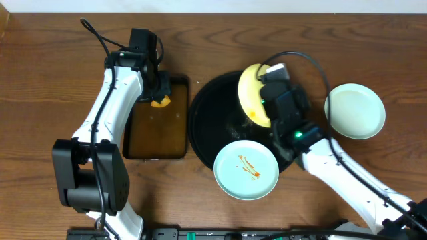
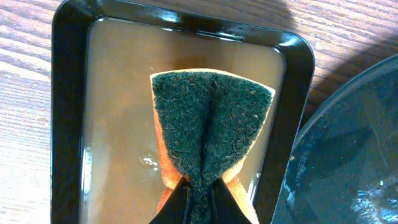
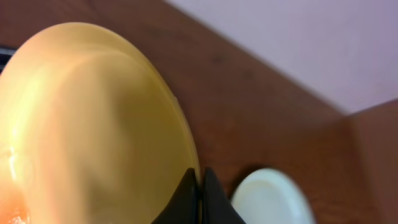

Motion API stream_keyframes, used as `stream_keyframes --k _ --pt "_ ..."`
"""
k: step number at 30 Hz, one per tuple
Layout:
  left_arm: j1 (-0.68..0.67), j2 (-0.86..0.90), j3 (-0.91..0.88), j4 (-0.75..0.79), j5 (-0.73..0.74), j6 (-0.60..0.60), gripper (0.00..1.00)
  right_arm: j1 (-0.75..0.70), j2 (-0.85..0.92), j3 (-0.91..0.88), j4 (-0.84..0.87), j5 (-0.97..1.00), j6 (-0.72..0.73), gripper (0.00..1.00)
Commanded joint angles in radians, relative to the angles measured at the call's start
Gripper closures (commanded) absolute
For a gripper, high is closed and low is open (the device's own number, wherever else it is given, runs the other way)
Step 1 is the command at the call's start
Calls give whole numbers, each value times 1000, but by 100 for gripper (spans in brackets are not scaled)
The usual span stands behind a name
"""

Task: Clean dirty plates on tray and stack at the side
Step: 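Lift the yellow plate with the right gripper onto the mint plate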

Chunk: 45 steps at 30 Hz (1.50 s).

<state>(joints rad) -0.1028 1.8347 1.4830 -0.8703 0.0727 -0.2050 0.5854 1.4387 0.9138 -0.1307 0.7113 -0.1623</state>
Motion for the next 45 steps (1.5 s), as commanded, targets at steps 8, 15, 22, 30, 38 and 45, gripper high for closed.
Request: stream_keyframes --k 8,15,22,30,38,45 --pt "2 8 -5 0 -2 13 93 99 -19 34 106 265 -212 99" --pt "2 8 -5 -1 -2 13 93 49 -19 34 48 257 -18 99" --pt "2 8 -5 -4 -2 13 93 -264 -19 35 -134 -180 344 99" --pt "2 8 -5 -6 -2 10 92 -632 -19 34 -159 -359 439 99" --pt "2 8 -5 -4 -2 9 93 -899 29 34 -176 -402 465 99" --pt "2 8 -5 -4 -2 9 93 -944 60 34 -148 -560 447 58"
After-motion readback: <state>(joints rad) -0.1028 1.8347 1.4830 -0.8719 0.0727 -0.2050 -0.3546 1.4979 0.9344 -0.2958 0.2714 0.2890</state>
